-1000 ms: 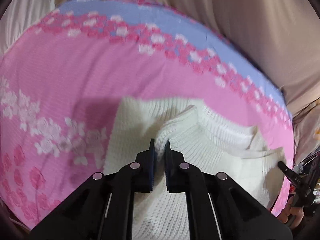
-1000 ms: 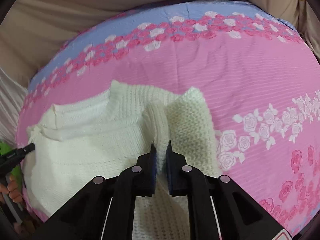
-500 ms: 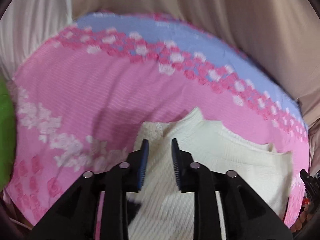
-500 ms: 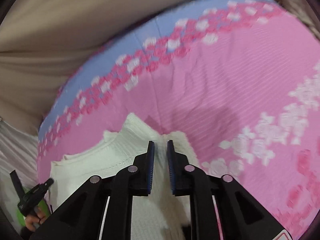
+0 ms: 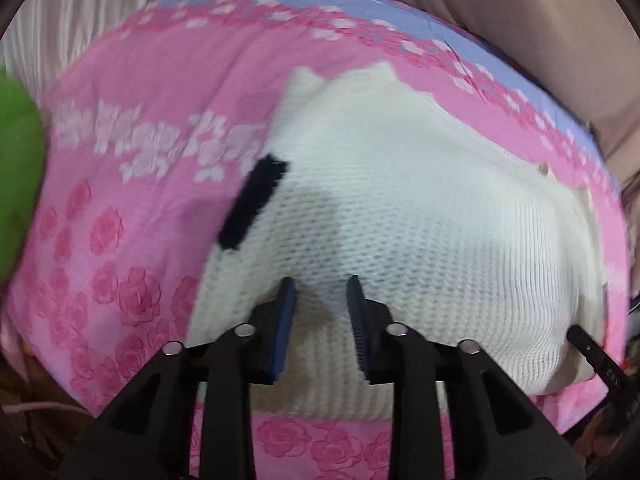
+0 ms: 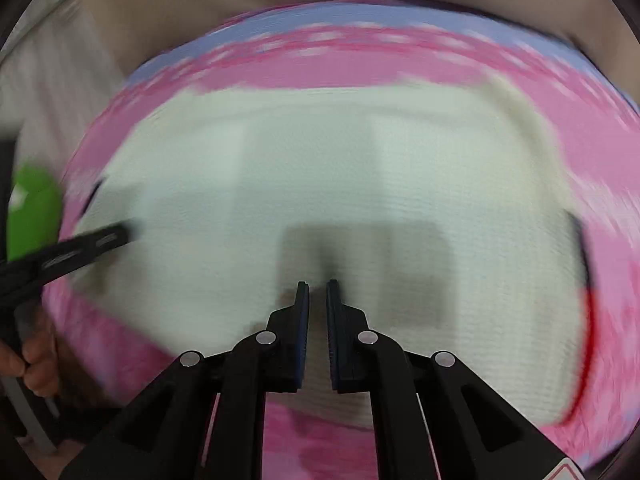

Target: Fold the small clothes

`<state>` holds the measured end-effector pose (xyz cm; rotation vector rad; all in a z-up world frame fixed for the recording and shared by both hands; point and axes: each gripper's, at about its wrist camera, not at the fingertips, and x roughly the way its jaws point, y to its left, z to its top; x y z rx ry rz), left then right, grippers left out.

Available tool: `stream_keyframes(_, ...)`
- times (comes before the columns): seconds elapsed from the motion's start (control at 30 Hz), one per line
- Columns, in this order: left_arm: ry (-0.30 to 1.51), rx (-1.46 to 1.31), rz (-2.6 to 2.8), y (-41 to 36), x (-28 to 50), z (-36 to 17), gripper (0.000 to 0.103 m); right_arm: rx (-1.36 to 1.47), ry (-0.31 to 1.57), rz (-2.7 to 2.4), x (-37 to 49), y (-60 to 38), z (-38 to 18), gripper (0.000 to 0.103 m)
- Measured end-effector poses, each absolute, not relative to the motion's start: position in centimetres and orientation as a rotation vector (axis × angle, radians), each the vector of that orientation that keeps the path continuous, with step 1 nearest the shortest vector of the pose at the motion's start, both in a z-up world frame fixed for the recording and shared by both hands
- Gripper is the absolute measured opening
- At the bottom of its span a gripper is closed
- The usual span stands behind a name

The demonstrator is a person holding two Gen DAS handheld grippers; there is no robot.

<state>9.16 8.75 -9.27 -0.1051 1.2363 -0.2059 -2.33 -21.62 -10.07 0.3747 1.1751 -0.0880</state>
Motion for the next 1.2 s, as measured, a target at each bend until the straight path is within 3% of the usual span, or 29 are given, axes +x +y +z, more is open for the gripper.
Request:
stream_keyframes(0.03,1.236,-0.117,-0.208,9.2,9.0,-9.3,0.017,0.506,1.16,-0.143,-4.1,-25.5,-10.6,0.0)
stream_keyframes(0.17,1.215,-0.024,-0.197,7.6,8.2,-8.9,0.018,0.644,1.138,-0.301,-8.6,-32.0,-11.0,0.0)
stream_keyframes(0.33,1.214,-0.003,-0.19,6.5,7.7,-8.7,0.025,0.564,1.105,-0.3,-8.0,-28.9,-8.8,0.006)
stream_keyframes(0.43,1.22,-0.007,-0.193,6.7,7.6,-8.4,0.025,0.484,1.208,-0.331,-6.6,-27.3,-11.3,0.006)
stream_keyframes(0.6,1.206,-0.023,-0.183,6.7,8.0,-7.4,0.026,0.455,1.09,-0.338,-4.5,-27.5,-6.7,0.008)
stream_keyframes(0.63,1.203,-0.017,-0.178,6.6,8.2,-7.3,0.026,0.417,1.074,-0.354,-3.5,-27.8,-6.1,0.015)
stream_keyframes(0.67,1.2,-0.013,-0.175,6.5,8.5,-7.3,0.026,0.402,1.07,-0.374,-2.7,-28.5,-6.2,0.029)
stream_keyframes(0.73,1.199,-0.002,-0.163,6.5,9.1,-7.4,0.026,0.384,1.086,-0.44,-1.3,-30.0,-7.1,0.039)
stream_keyframes(0.83,1.209,0.0,-0.155,6.7,9.7,-7.9,0.026,0.411,1.113,-0.467,-1.3,-31.7,-8.8,0.039)
stream_keyframes(0.9,1.22,-0.012,-0.152,7.0,10.0,-8.4,0.026,0.388,1.153,-0.436,-0.7,-31.6,-10.3,0.025)
stream_keyframes(0.93,1.223,-0.023,-0.152,7.1,10.1,-8.5,0.026,0.372,1.164,-0.429,-0.5,-31.5,-10.6,0.01)
stream_keyframes(1.2,1.245,-0.123,-0.181,8.3,10.7,-8.3,0.027,0.516,1.142,-0.411,-0.5,-34.5,-11.1,0.012)
